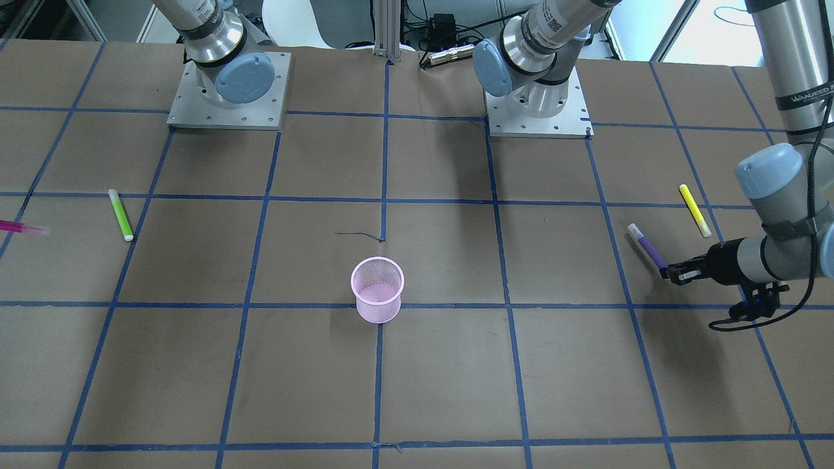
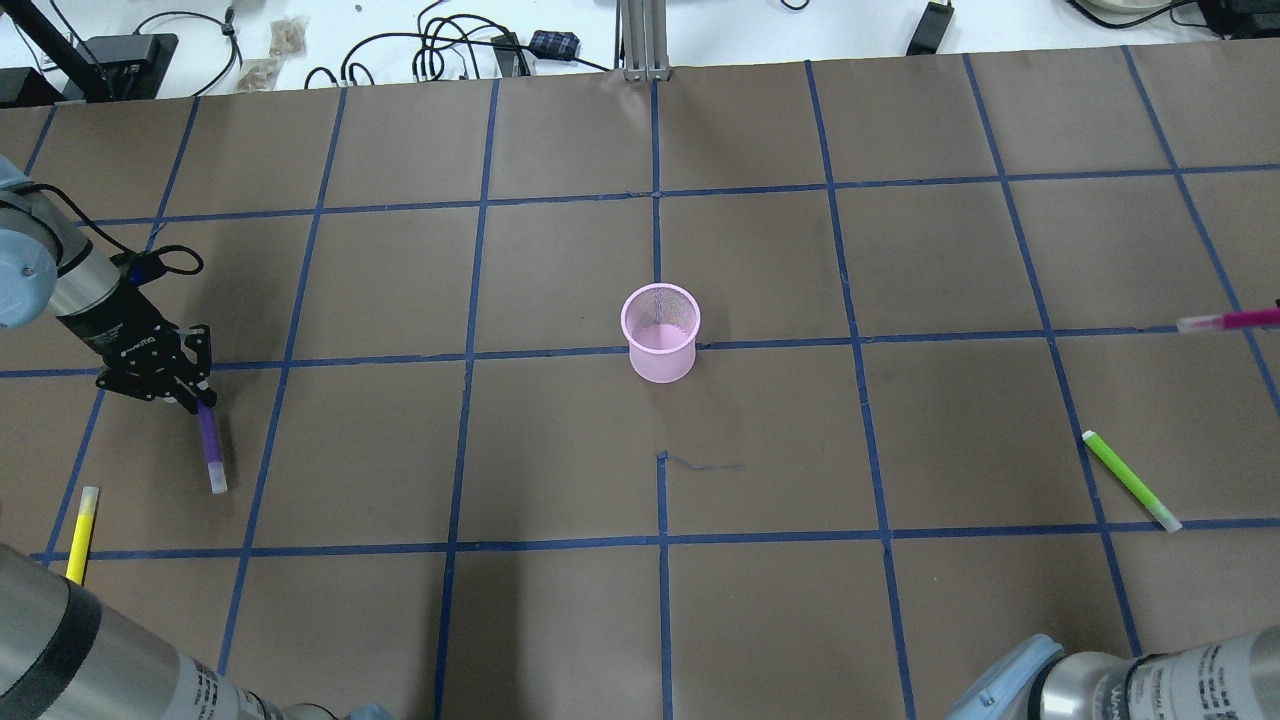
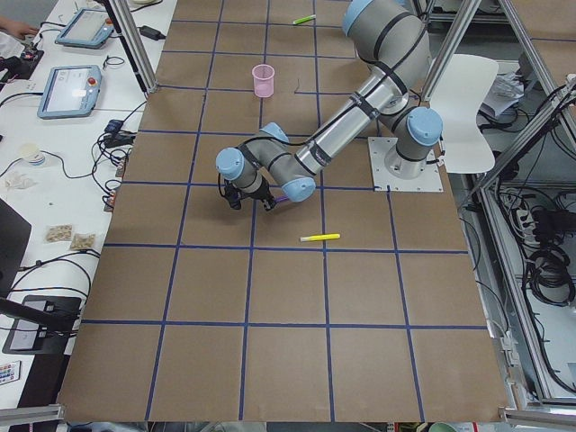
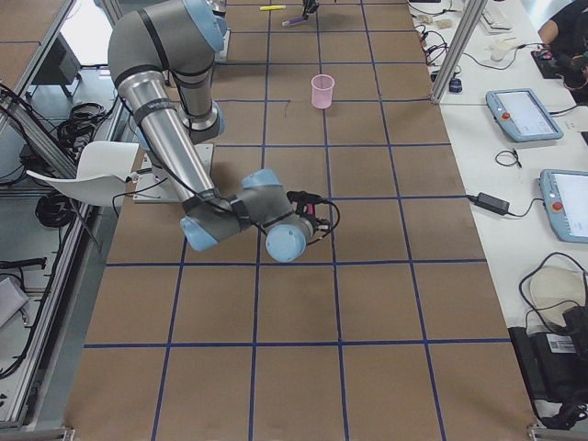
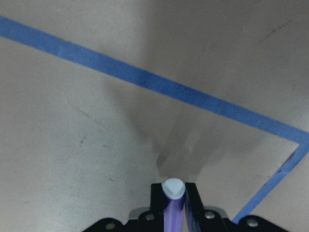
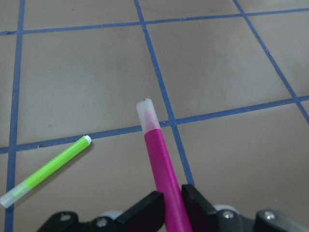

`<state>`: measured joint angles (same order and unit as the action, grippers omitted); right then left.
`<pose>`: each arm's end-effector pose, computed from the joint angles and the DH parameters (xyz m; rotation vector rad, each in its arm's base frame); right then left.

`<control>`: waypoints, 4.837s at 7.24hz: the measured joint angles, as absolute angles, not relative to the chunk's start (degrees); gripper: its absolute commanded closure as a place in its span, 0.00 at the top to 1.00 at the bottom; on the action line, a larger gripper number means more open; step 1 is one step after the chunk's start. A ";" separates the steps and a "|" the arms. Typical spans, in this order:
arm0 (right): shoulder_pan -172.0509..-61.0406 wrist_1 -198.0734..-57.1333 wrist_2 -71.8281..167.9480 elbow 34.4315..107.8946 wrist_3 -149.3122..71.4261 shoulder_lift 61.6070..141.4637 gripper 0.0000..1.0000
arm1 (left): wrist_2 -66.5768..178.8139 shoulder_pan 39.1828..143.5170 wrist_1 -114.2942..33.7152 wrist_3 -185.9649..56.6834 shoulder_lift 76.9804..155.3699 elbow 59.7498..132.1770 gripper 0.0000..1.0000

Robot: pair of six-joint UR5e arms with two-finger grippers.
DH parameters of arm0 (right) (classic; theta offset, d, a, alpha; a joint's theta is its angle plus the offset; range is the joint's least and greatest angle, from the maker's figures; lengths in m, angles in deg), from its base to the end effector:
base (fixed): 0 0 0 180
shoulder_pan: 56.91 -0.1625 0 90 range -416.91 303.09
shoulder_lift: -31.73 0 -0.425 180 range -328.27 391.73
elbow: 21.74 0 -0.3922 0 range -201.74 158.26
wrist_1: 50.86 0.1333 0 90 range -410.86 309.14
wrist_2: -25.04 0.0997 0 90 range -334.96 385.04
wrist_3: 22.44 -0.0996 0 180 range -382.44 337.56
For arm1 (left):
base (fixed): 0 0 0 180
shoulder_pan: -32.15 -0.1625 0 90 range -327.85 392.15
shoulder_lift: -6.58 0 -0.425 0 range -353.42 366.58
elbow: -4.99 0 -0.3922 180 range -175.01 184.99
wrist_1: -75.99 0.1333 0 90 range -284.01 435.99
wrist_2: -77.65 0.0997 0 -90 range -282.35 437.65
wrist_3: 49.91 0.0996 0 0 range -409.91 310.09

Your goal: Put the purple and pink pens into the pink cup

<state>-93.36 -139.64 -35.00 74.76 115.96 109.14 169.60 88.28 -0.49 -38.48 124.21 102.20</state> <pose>-0.3150 -0.4602 0.3335 -1.7533 2.1133 -0.7810 0.2130 -0.5504 0.1860 0.5708 -2.9267 -0.5375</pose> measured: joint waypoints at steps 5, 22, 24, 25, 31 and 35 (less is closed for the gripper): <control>-129.18 -150.90 -49.67 74.72 74.48 122.08 0.07 | 168.11 88.82 -1.17 -38.21 122.16 101.83 0.00; -174.74 -165.74 -82.34 68.60 35.53 98.06 1.00 | 157.74 88.62 -1.59 -33.59 115.83 102.41 0.00; -174.62 -165.95 -82.36 68.11 35.74 98.04 1.00 | 155.94 89.75 -1.54 -33.80 112.76 102.58 0.00; -173.96 -166.13 -82.20 67.59 36.02 98.80 1.00 | 154.27 90.96 -1.57 -34.19 110.99 102.66 0.00; -150.34 -153.19 -69.44 65.38 28.84 116.38 1.00 | 148.44 112.14 13.32 -58.35 102.21 102.81 0.00; -147.05 -146.55 -65.85 65.34 -8.63 120.14 1.00 | 148.65 128.48 40.96 -75.66 101.76 111.96 0.00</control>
